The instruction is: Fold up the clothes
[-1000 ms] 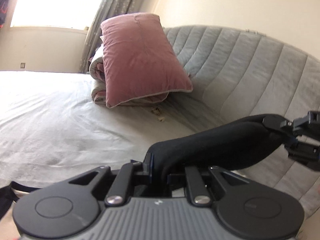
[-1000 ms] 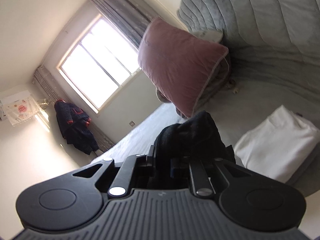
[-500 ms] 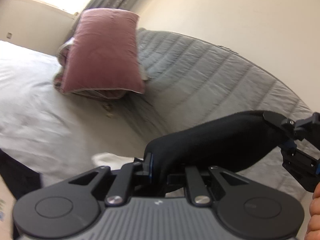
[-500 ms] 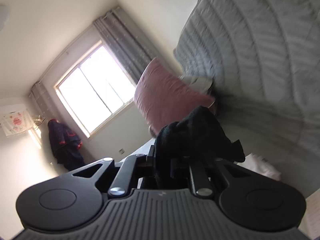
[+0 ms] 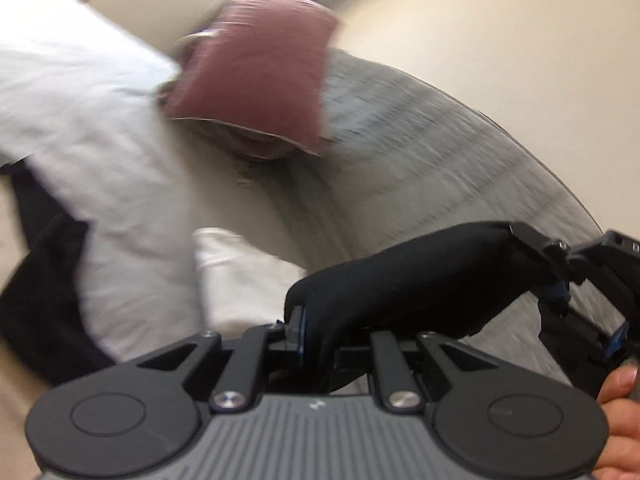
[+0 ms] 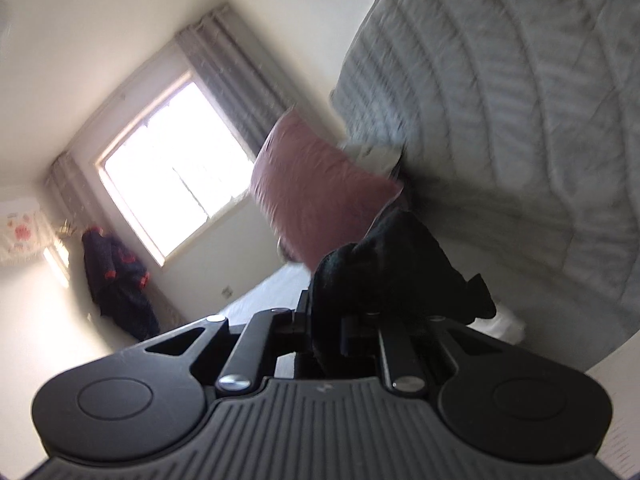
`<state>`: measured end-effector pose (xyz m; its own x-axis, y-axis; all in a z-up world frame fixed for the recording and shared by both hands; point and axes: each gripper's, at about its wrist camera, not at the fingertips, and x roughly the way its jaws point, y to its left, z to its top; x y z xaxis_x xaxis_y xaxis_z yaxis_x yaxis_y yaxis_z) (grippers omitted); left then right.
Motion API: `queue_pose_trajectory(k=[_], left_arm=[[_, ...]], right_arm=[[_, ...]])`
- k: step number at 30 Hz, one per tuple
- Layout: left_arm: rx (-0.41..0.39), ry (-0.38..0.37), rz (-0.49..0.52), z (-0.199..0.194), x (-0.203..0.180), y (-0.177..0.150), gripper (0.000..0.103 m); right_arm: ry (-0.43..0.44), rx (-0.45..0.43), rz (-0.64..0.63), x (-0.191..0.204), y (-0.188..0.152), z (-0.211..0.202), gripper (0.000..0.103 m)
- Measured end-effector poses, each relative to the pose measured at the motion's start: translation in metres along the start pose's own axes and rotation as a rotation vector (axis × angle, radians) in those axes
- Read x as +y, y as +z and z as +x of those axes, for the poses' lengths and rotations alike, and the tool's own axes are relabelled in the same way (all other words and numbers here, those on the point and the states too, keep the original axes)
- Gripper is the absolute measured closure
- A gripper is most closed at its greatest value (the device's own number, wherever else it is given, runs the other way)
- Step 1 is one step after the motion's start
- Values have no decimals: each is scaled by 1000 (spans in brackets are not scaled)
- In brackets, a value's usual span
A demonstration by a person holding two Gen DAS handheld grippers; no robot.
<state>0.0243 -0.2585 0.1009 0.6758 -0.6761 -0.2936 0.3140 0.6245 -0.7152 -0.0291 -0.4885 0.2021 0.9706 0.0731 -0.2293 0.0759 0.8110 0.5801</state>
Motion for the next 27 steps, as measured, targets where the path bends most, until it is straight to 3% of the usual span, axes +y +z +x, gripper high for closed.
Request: queue_pose_trajectory(k=[8,13,15,20,23,27], left_arm=[[-134,195,-164,-65,112,13,91],[-207,305,-185,-118,179,45,91],[-252,352,-117,-144,191,68,91],[-320,464,204,-199,175,113,91],[-274,509,358,-210,156,113,90],[-177,513,429,-206,151,82,89]], right_arm=[[139,175,-38,80,-95,91,87],[218,281,-23,149,-150,143,87],[258,305,-6,174,-161,156,87],[348,324,48,200,-162,165,87],[379,336,57,192,-159,155,87],[395,354,24,162,-163,136,87]])
